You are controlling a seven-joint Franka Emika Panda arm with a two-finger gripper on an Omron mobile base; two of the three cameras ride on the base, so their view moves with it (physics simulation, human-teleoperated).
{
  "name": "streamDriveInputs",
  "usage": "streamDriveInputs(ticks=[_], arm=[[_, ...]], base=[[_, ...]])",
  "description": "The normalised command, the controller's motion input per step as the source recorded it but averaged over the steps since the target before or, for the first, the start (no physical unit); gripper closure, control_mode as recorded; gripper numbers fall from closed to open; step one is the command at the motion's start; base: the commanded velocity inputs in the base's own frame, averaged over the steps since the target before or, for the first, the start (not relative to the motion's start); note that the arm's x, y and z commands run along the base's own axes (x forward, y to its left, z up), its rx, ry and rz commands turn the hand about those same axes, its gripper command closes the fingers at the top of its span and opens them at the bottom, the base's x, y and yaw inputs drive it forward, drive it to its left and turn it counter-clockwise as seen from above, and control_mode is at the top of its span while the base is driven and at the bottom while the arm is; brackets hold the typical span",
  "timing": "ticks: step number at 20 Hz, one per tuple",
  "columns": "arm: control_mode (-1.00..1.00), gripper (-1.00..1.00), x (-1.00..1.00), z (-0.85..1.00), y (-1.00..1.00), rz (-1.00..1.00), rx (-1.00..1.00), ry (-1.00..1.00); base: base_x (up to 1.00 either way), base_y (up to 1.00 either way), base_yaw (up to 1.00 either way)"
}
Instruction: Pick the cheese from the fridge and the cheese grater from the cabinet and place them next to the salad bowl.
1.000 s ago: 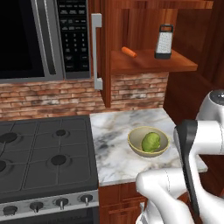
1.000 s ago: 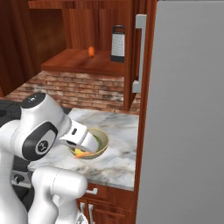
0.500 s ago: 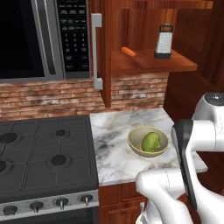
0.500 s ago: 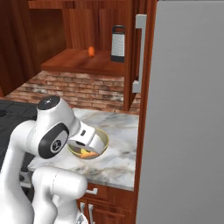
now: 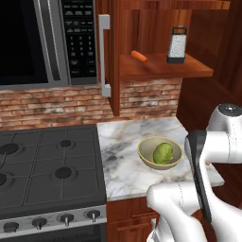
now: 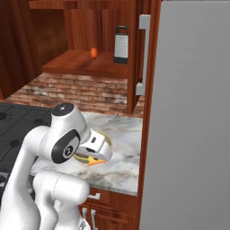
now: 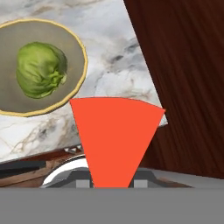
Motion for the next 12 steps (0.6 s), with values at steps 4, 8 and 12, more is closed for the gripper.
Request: streamDriveInputs(ticks=[4, 8, 12], arm=[[-1.0, 1.0, 0.0, -0.37, 0.0, 0.06, -0.02, -0.11], [-1.0, 1.0, 0.0, -0.44, 0.0, 0.06, -0.01, -0.11], [-1.0, 1.0, 0.0, -0.45, 0.0, 0.06, -0.02, -0.13]], base=[[0.0, 0.0, 0.0], [0.0, 0.0, 0.0], [0.0, 0.0, 0.0]])
